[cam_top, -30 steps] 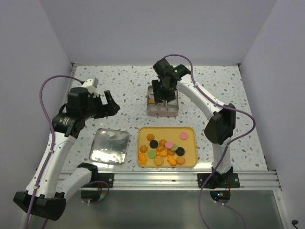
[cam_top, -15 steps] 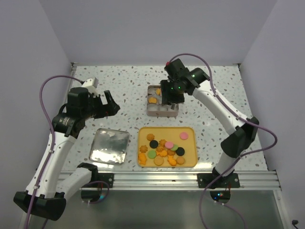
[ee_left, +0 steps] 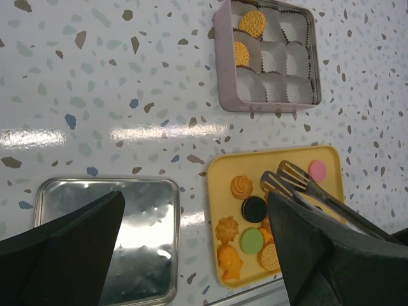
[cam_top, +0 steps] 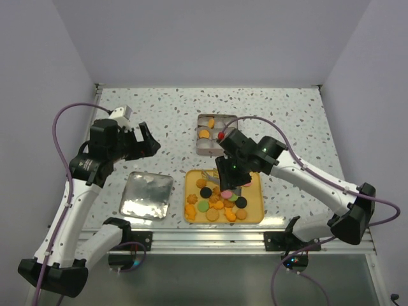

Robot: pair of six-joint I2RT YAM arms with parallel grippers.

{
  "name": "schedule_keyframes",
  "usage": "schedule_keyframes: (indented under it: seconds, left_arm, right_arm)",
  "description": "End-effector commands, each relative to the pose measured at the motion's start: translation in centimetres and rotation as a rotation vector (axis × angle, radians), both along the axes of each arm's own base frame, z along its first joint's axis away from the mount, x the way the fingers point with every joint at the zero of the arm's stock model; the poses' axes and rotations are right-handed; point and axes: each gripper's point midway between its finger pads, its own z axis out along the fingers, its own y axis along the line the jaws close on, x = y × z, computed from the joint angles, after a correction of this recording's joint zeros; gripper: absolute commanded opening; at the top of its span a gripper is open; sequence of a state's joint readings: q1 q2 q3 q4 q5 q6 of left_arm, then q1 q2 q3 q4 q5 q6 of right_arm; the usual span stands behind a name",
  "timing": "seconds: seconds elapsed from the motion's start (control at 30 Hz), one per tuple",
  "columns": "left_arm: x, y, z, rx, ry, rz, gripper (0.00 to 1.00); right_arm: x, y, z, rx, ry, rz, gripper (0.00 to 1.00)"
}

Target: Pack the cookies

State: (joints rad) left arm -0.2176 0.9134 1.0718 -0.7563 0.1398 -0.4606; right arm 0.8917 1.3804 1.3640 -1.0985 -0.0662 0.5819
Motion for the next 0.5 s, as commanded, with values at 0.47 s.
schedule_keyframes:
  seconds: [0.47]
  left_arm:
    - [-1.8,-0.4,0.2,-0.033,-0.015,-0.024,1.00]
  right_arm:
    - [-0.7,1.9,-1.4,-0.032,-0.007,0.022,0.49]
